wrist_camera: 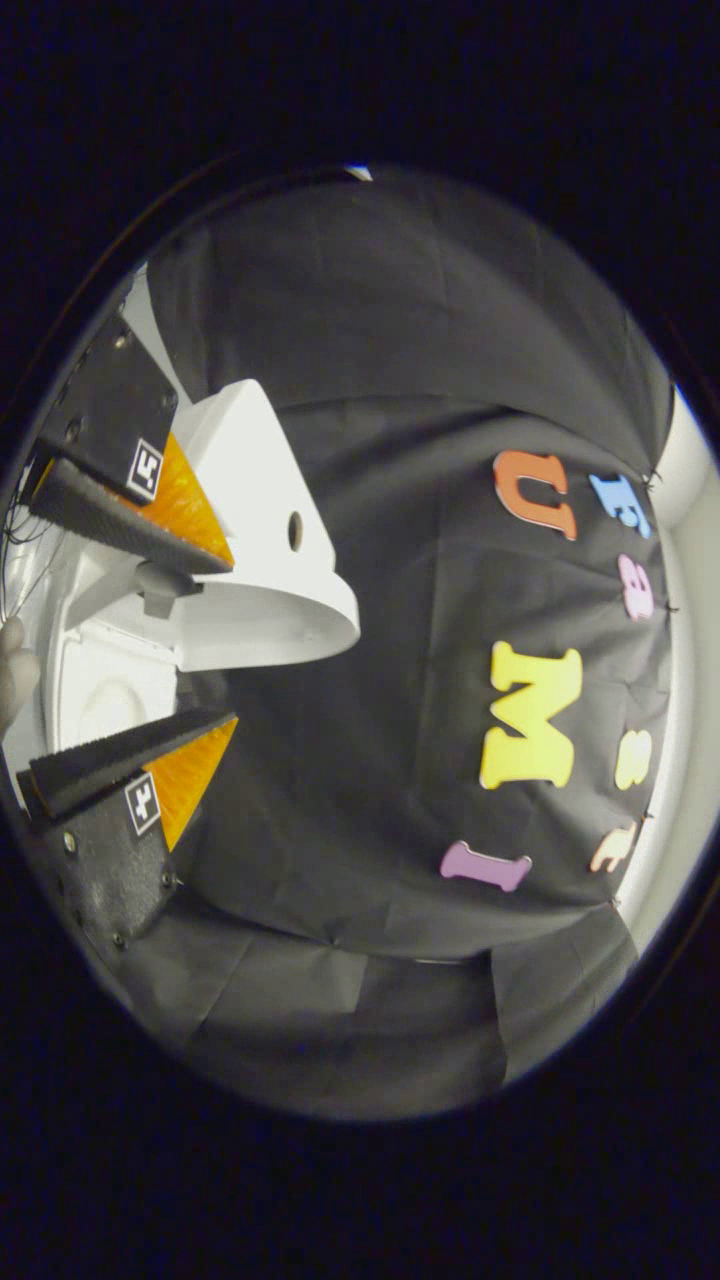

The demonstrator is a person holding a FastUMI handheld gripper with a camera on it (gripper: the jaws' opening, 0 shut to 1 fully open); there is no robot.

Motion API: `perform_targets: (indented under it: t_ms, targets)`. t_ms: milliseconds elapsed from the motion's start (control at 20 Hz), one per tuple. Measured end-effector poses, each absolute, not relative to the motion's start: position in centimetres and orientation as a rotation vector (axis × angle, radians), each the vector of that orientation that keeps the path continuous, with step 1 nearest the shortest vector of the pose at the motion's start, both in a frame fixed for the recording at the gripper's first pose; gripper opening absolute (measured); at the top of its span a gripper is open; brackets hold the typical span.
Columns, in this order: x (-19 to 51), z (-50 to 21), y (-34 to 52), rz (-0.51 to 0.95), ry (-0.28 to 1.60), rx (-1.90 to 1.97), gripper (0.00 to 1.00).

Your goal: Open the toilet lid.

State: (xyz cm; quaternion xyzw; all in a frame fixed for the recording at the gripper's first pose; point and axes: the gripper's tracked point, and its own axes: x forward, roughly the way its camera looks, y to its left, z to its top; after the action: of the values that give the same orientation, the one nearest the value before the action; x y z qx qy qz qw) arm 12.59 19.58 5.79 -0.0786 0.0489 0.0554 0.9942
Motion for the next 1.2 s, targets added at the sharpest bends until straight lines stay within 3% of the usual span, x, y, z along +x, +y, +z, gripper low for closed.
perform_targets:
  t_ms: [100,450,850,1200]
  targets:
    - [11.2,8.0,16.9,0.096,0.030,-0.135,1.00]
    - [5.2,10.9,6.4,0.053,-0.080,-0.071,1.00]
    - [0.4,4.2,-5.2,-0.102,-0.043,-0.026,1.00]
    - [-2.2,-1.0,-8.1,-0.161,0.012,0.021,1.00]
